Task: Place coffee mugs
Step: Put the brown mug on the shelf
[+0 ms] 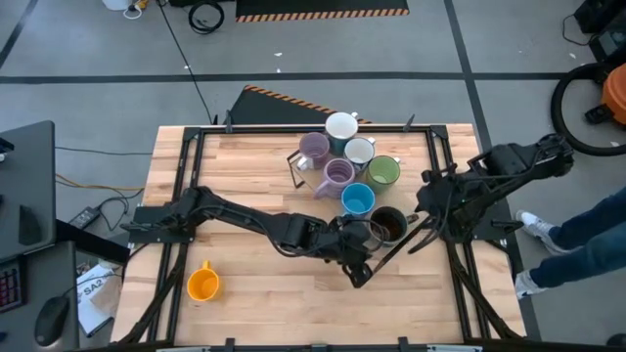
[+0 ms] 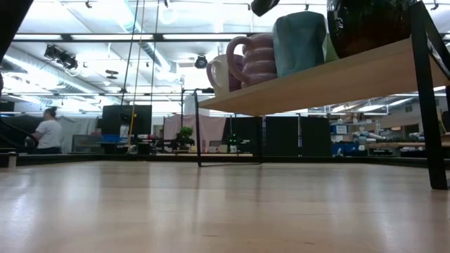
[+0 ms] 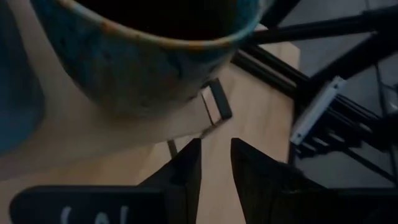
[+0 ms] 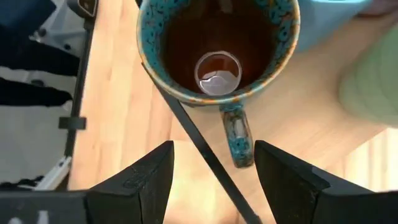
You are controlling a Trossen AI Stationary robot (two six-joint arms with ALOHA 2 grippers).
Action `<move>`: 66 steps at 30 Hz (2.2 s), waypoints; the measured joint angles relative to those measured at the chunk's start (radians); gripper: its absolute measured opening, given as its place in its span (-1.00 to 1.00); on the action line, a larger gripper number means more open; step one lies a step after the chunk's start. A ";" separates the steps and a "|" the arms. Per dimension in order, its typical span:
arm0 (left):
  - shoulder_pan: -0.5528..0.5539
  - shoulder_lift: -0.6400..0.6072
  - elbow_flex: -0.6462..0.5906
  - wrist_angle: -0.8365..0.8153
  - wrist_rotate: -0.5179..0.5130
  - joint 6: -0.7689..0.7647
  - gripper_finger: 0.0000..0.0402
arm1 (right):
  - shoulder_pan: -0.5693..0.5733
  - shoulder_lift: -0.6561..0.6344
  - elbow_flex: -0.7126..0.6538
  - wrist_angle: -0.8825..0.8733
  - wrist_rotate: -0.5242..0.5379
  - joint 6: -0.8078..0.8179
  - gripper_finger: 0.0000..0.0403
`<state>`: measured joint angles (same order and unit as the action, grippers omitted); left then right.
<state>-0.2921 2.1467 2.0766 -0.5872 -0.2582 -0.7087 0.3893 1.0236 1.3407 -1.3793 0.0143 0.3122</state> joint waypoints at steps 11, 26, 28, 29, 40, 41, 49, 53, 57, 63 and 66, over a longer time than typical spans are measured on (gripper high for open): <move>0.029 -0.012 0.000 -0.020 0.095 0.113 -0.55 | 0.031 0.042 -0.005 0.010 0.110 -0.080 0.13; 0.073 -0.088 0.000 -0.099 0.124 0.477 -0.55 | 0.025 0.056 -0.098 0.095 0.122 -0.054 -0.04; 0.079 -0.087 0.000 -0.092 0.125 0.522 -0.55 | 0.020 0.056 -0.098 0.093 0.123 -0.053 -0.12; 0.082 -0.087 0.000 -0.095 0.125 0.538 -0.55 | 0.019 0.056 -0.098 0.089 0.123 -0.053 -0.15; 0.105 -0.086 0.000 -0.100 0.158 0.564 -0.55 | -0.051 0.036 -0.098 0.011 0.150 -0.186 -0.31; 0.106 -0.086 0.000 -0.100 0.158 0.564 -0.55 | -0.059 0.031 -0.098 0.004 0.150 -0.200 -0.32; 0.105 -0.085 0.000 -0.100 0.159 0.564 -0.55 | -0.121 -0.018 -0.098 -0.017 0.148 -0.257 -0.44; 0.105 -0.085 0.000 -0.100 0.159 0.563 -0.55 | -0.133 -0.024 -0.098 0.011 0.119 -0.261 -0.52; 0.105 -0.085 0.000 -0.100 0.159 0.563 -0.55 | -0.133 -0.023 -0.098 0.007 0.120 -0.268 -0.51; 0.105 -0.084 0.000 -0.100 0.159 0.557 -0.55 | -0.145 -0.023 -0.098 0.012 0.116 -0.275 -0.33; 0.105 -0.084 0.000 -0.100 0.159 0.556 -0.55 | -0.145 -0.023 -0.098 0.042 0.116 -0.298 -0.22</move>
<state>-0.1871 2.0624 2.0766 -0.6876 -0.0994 -0.1532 0.2440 1.0004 1.2423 -1.3373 0.1303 0.0145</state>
